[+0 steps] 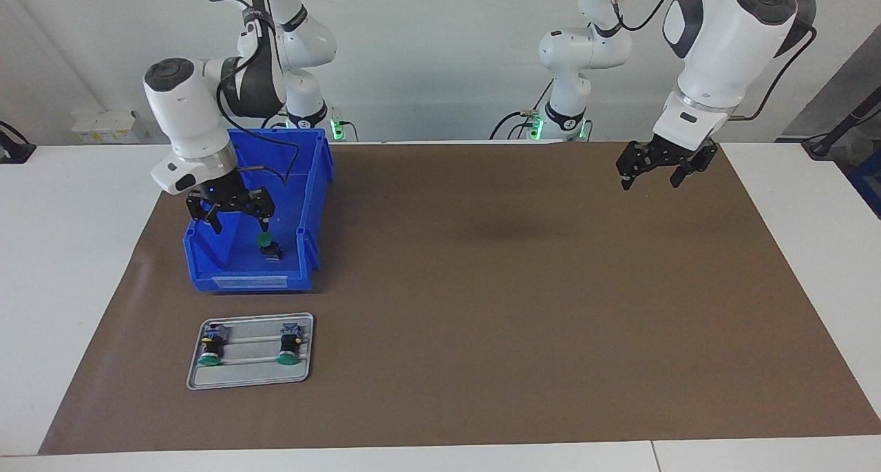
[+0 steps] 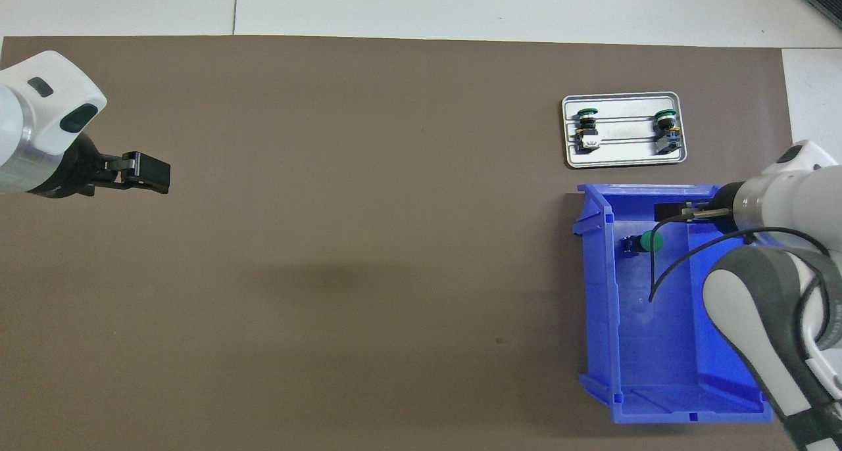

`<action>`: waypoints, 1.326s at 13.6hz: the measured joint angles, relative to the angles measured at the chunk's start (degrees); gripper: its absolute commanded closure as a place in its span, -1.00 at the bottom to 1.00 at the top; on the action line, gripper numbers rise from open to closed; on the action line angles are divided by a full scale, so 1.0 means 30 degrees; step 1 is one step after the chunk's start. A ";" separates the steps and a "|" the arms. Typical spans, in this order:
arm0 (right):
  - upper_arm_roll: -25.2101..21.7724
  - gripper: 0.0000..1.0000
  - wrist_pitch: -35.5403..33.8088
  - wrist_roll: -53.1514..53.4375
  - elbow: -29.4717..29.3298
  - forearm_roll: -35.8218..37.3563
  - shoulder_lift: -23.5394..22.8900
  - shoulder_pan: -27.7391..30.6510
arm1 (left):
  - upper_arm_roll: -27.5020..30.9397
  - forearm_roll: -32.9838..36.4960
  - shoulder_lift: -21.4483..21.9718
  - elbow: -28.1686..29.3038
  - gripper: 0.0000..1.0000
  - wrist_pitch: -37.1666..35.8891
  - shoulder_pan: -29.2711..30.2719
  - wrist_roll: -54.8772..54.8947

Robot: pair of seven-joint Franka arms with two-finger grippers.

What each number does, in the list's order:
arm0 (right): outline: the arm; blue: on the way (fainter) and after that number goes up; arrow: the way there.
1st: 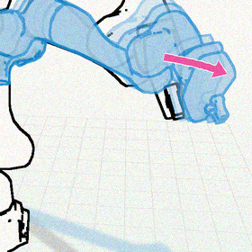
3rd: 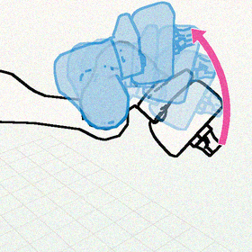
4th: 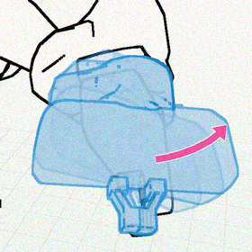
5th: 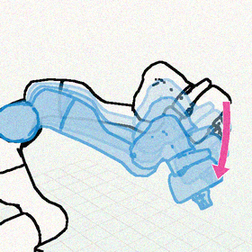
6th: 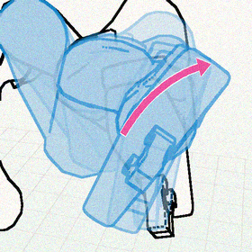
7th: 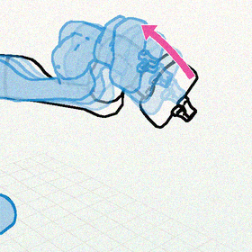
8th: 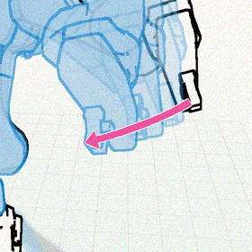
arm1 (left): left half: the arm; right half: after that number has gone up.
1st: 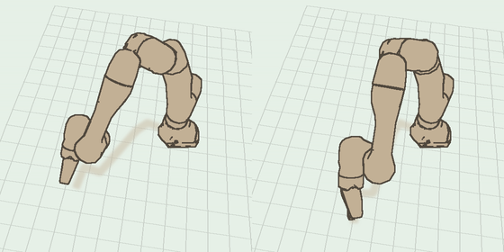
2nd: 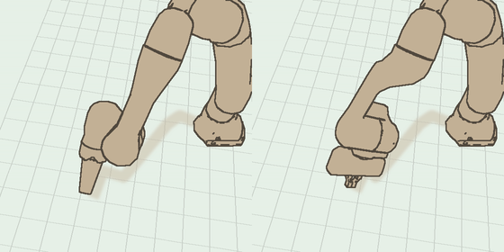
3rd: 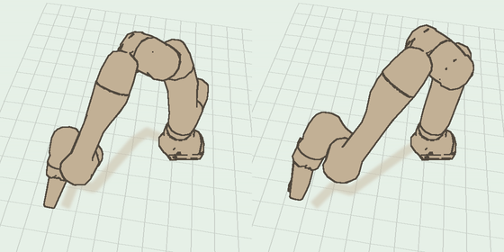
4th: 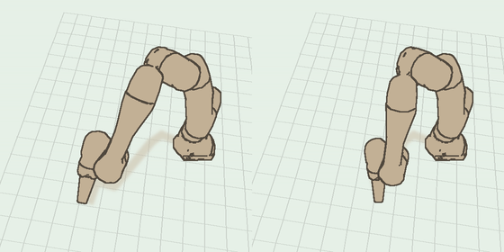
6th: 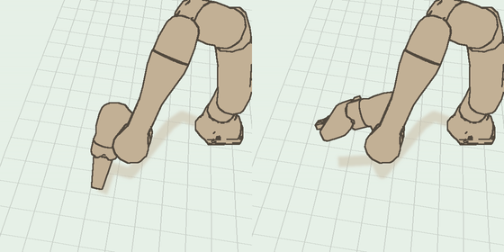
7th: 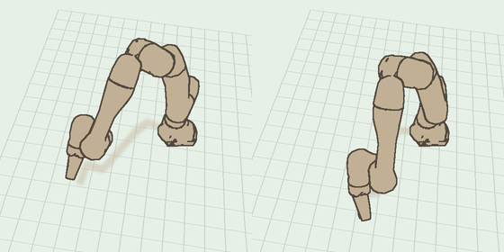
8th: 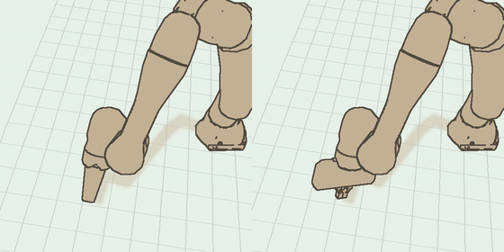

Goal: Place and press button with both arms

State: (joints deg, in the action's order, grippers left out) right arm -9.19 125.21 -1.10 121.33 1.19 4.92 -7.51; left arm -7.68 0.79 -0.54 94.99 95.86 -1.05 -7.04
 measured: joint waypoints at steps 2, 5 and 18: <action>0.0001 -1.00 -0.2097 0.0495 -0.1878 0.0000 -0.0009 0.0064 | 0.0000 0.0000 0.0000 0.0000 -1.00 0.0000 0.0000 0.0000; -0.0001 -1.00 -0.6577 0.0665 -0.5608 0.0001 -0.0111 0.0452 | 0.0000 0.0000 0.0000 0.0000 -1.00 0.0000 0.0000 0.0000; 0.0378 -1.00 -1.1995 0.0352 -0.9845 0.0133 -0.1148 0.2095 | 0.0000 0.0000 0.0000 0.0000 -1.00 0.0000 0.0000 0.0000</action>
State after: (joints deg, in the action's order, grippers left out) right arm -8.06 89.22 -0.04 91.79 1.59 1.48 -1.22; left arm -7.68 0.79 -0.54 94.99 95.86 -1.05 -7.04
